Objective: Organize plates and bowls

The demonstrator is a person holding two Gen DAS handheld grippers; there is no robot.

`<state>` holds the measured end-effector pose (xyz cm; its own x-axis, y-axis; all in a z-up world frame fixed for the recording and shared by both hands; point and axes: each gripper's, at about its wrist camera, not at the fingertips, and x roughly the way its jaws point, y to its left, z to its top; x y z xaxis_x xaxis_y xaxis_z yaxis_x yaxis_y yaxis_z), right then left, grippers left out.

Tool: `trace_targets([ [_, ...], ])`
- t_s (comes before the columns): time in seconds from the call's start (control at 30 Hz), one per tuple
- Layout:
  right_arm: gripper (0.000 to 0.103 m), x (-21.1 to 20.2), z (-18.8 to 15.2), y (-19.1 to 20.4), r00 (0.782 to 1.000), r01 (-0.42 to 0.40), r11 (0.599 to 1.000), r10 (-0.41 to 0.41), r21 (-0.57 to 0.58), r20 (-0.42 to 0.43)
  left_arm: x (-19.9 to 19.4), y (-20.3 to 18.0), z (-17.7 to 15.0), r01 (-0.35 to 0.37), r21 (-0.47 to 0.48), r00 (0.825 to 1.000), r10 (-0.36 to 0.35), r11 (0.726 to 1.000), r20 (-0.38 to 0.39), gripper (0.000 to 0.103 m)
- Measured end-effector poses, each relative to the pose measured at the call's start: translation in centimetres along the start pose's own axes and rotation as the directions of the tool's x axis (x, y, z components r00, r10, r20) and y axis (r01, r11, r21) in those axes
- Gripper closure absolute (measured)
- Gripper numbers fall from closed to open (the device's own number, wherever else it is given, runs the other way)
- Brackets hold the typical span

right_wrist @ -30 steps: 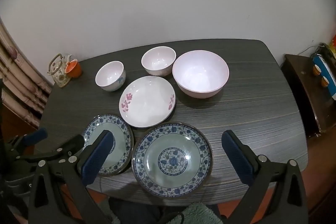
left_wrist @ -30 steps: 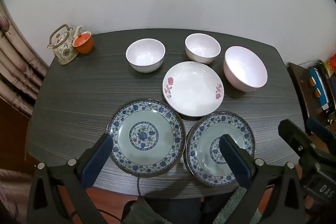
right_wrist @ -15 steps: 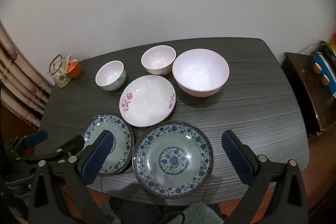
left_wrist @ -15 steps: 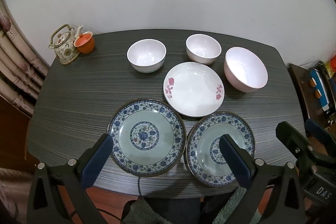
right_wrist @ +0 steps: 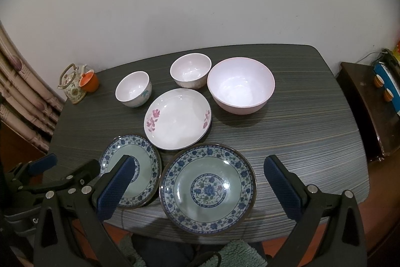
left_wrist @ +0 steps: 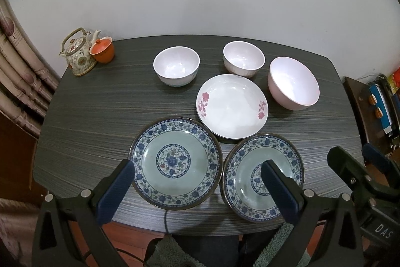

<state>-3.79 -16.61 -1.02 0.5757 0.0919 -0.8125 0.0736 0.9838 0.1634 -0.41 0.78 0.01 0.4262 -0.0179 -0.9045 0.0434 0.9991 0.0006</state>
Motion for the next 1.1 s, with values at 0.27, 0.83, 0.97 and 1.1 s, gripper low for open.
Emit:
trace_targets([
  [0.27, 0.001, 0.14, 0.0, 0.25, 1.0, -0.001, 1.0, 0.001, 0.0, -0.008, 0.0, 0.53, -0.14, 0.001, -0.008, 1.0, -0.001, 1.0, -0.002, 0.0],
  [0.83, 0.001, 0.34, -0.41, 0.38, 1.0, -0.017, 1.0, 0.017, -0.003, -0.011, 0.26, 0.81, -0.6, -0.003, -0.013, 1.0, 0.003, 1.0, 0.006, 0.0],
  [0.97, 0.001, 0.35, -0.35, 0.42, 1.0, -0.018, 1.0, 0.018, -0.002, -0.014, 0.39, 0.78, -0.76, 0.002, -0.011, 1.0, -0.002, 1.0, 0.011, 0.0],
  [1.1, 0.001, 0.38, -0.4, 0.47, 1.0, -0.016, 1.0, 0.016, -0.003, -0.012, 0.51, 0.71, -0.75, 0.006, -0.009, 1.0, -0.006, 1.0, 0.016, 0.0],
])
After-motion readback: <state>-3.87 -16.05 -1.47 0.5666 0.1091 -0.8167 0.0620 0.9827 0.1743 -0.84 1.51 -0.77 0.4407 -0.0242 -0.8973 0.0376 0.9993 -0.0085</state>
